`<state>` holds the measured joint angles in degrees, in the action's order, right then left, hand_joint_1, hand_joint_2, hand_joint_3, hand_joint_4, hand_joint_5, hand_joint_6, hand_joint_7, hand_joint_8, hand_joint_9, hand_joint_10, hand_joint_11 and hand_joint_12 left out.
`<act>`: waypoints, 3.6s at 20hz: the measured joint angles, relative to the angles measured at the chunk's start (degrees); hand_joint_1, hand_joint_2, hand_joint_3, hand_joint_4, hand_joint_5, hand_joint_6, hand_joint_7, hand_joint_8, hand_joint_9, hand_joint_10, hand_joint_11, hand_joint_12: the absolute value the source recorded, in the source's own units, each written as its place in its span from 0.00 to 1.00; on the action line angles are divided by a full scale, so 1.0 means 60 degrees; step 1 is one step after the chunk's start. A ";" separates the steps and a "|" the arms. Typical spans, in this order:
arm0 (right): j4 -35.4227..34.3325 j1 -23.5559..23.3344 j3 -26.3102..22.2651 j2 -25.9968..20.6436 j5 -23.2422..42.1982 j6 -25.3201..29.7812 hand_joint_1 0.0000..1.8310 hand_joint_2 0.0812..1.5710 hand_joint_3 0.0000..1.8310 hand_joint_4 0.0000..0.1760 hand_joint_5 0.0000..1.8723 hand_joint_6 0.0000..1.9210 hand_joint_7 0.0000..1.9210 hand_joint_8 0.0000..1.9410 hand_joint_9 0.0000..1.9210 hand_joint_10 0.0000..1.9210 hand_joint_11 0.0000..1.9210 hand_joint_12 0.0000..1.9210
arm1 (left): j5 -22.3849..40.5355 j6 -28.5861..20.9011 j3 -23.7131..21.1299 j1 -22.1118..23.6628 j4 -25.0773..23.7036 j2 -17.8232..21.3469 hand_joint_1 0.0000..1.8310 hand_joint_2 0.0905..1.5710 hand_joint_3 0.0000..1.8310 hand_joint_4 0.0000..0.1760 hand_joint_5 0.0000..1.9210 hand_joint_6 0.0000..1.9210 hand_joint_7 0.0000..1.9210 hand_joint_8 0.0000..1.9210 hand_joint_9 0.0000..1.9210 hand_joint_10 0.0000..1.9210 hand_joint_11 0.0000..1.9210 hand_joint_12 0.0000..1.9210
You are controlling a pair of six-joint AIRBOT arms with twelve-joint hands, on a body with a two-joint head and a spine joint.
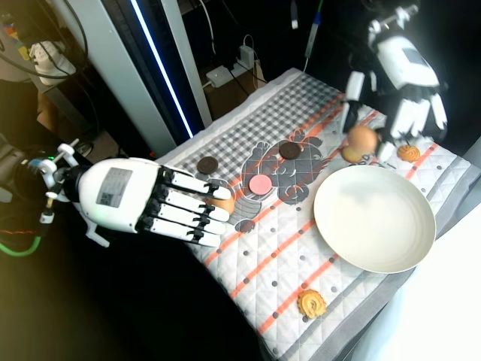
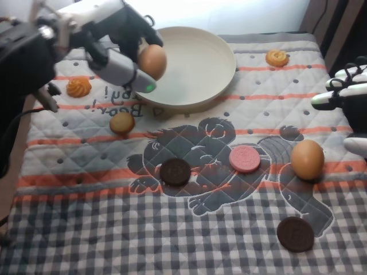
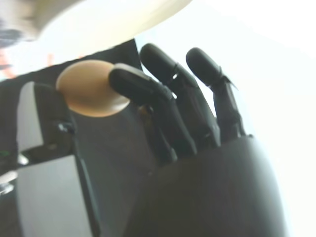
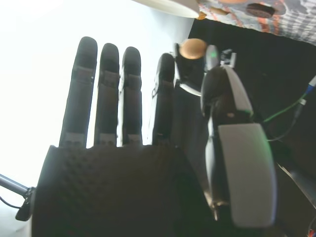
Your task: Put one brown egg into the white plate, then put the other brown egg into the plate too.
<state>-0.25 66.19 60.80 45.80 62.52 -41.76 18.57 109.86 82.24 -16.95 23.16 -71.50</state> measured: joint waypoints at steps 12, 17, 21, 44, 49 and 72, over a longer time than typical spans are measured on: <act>0.0084 -0.0222 0.0131 0.0215 0.0044 0.0000 0.28 0.82 0.00 0.87 0.33 0.00 0.32 0.00 0.28 0.00 0.28 0.01 | -0.0433 -0.0528 0.0047 -0.0306 0.0266 -0.0233 0.40 0.48 0.00 0.84 0.15 0.00 0.29 0.00 0.35 0.01 0.06 0.72; 0.0219 -0.0219 0.0135 0.0226 0.0102 -0.0004 0.24 0.77 0.00 0.67 0.21 0.00 0.22 0.00 0.25 0.00 0.28 0.01 | 0.1621 -0.3756 -0.2051 -0.1574 -0.1912 0.1869 0.36 0.49 0.00 1.00 0.09 0.00 0.24 0.00 0.33 0.00 0.05 0.73; 0.1151 -0.0259 0.0160 0.0302 0.0004 0.0011 0.28 0.70 0.00 0.99 0.14 0.00 0.20 0.00 0.28 0.01 0.31 0.02 | 0.3027 -0.4568 -0.3901 -0.3359 -0.2426 0.3544 0.38 0.46 0.00 1.00 0.08 0.00 0.19 0.00 0.30 0.00 0.01 0.71; 0.4765 -0.2189 0.1060 0.1133 -0.3464 0.0047 0.55 0.66 0.00 0.08 0.27 0.00 0.38 0.00 0.50 0.25 0.47 0.64 | 0.4794 -0.5406 -0.4809 -0.5071 -0.2109 0.4346 0.49 0.44 0.00 0.93 0.15 0.00 0.22 0.00 0.30 0.03 0.00 0.79; 0.4725 -0.2189 0.1049 0.1129 -0.3472 0.0051 0.67 0.73 0.00 0.00 0.45 0.46 0.48 0.66 0.47 0.68 0.50 0.80 | 0.4838 -0.5548 -0.4809 -0.5118 -0.2062 0.4350 0.48 0.45 0.00 0.92 0.16 0.00 0.22 0.00 0.30 0.03 0.00 0.79; 0.3501 -0.5504 0.4615 0.4663 -0.4320 0.0058 0.70 0.62 0.00 0.00 0.62 0.28 0.68 0.31 0.59 0.58 0.52 0.76 | 0.5155 -0.5628 -0.4809 -0.5195 -0.2007 0.4411 0.42 0.47 0.00 0.91 0.13 0.00 0.20 0.00 0.27 0.01 0.00 0.78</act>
<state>20.75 33.17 88.49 73.78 36.60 -41.41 49.50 76.09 53.39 -48.12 11.11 -45.04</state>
